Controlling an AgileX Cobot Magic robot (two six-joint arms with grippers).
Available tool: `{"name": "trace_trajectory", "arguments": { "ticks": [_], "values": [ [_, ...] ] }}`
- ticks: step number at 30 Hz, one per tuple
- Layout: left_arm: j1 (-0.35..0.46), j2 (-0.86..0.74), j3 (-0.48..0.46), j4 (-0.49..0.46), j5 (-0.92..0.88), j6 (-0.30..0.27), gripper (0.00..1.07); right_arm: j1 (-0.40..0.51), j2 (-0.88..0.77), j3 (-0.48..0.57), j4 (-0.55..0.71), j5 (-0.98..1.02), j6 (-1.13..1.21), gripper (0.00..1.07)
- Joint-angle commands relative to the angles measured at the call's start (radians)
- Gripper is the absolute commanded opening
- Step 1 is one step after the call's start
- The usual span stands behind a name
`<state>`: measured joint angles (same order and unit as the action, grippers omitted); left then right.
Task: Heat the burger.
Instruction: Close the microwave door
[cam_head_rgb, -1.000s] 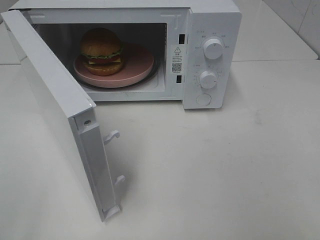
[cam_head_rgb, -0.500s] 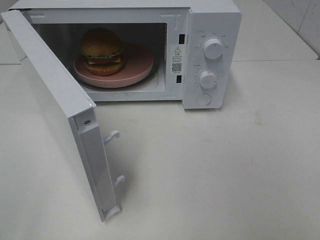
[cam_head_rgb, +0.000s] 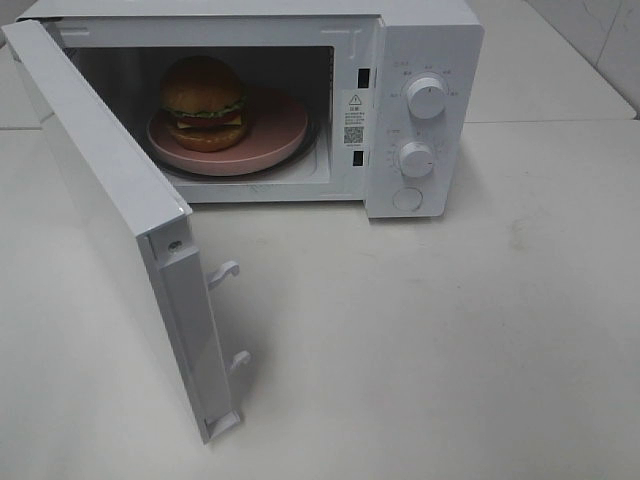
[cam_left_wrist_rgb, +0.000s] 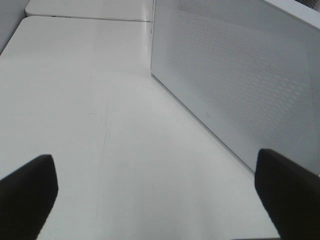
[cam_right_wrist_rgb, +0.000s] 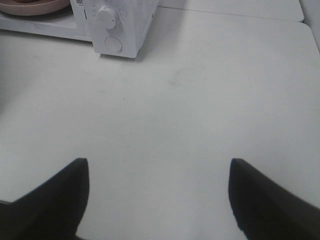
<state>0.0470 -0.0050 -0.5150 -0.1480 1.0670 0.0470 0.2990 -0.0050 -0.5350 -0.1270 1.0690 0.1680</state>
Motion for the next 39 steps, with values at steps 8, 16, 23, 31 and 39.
{"name": "trace_trajectory", "arguments": {
  "ticks": [8,16,23,31,39],
  "values": [
    [0.0,-0.015,0.0,-0.001,0.004,0.0,1.0,-0.049,-0.027,0.037,0.003,-0.073,0.003,0.76],
    [0.0,-0.015,0.0,-0.001,0.004,0.0,1.0,-0.049,-0.027,0.037,0.003,-0.073,0.003,0.76],
    [0.0,-0.015,0.0,-0.001,0.004,0.0,1.0,-0.049,-0.027,0.037,0.003,-0.073,0.003,0.76],
    [0.0,-0.015,0.0,-0.001,0.004,0.0,1.0,-0.049,-0.027,0.037,0.003,-0.073,0.003,0.76],
    [0.0,-0.015,0.0,-0.001,0.004,0.0,1.0,-0.049,-0.027,0.037,0.003,-0.073,0.003,0.76]
  ]
}}
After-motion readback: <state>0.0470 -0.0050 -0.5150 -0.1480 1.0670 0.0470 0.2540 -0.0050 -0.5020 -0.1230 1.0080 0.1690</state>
